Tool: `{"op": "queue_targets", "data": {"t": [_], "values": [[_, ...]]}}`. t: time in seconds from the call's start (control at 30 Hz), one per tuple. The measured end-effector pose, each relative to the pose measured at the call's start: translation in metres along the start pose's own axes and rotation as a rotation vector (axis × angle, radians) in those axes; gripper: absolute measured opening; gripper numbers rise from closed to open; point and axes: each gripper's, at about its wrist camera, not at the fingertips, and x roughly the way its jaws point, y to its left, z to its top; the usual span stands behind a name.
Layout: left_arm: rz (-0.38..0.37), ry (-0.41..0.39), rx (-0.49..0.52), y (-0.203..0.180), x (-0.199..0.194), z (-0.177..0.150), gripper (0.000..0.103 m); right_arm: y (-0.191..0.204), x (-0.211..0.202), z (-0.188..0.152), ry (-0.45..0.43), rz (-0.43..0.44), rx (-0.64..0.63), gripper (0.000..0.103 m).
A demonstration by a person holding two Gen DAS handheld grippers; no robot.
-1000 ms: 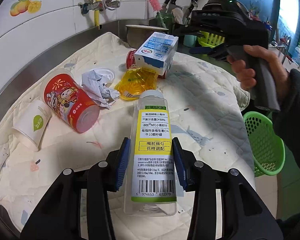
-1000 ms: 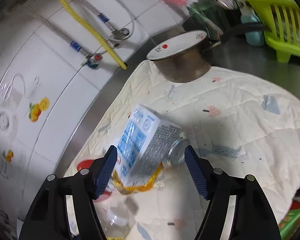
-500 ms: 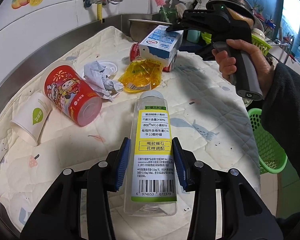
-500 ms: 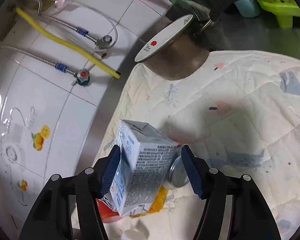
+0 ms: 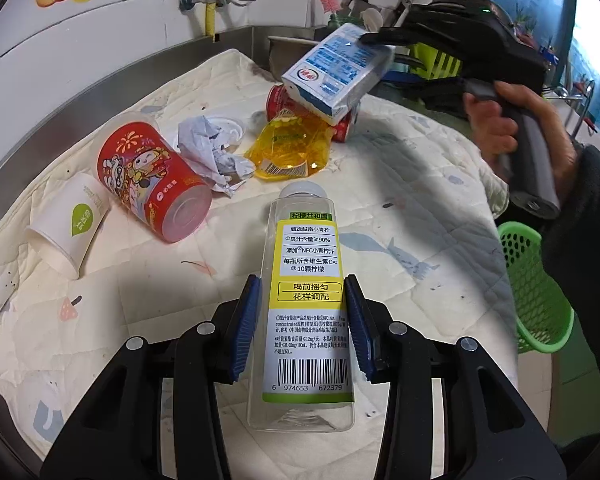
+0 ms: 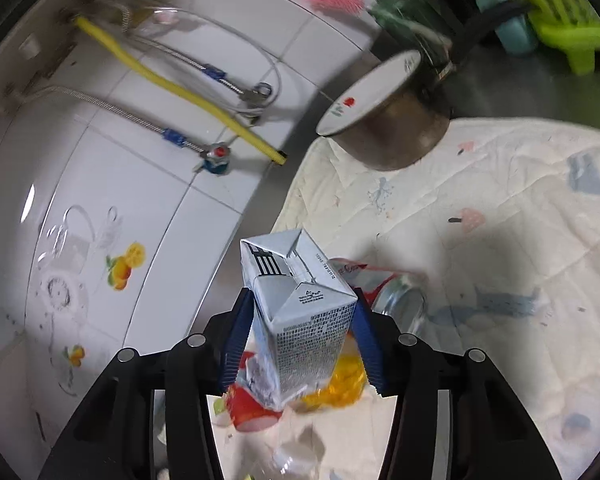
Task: Collect trash
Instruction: 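Drop the milk carton in the basket with right tool while left drops the bottle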
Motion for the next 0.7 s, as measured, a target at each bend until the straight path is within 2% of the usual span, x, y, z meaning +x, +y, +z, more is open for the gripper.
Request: {"op": "queue_targets", "data": {"t": [0.17,0.4,0.53,0.7], "values": [[-0.015,-0.024,0.007,-0.011,-0.013,0.0,0.042,0.021,-0.061,-0.019,-0.055,-0.016,-0.103,0.044],[-0.056,-0.045,0.04,-0.042,-0.027,-0.002,0.042,0.029,-0.152,-0.066,-0.116,-0.133,-0.228,0.044],[-0.092,-0.058,0.071,-0.066,-0.035,-0.003,0.042,0.02,-0.206,-0.097,-0.155,-0.264,-0.282,0.044],[-0.148,-0.072,0.123,-0.104,-0.043,-0.003,0.042,-0.02,-0.263,-0.141,-0.15,-0.536,-0.346,0.045]]}}
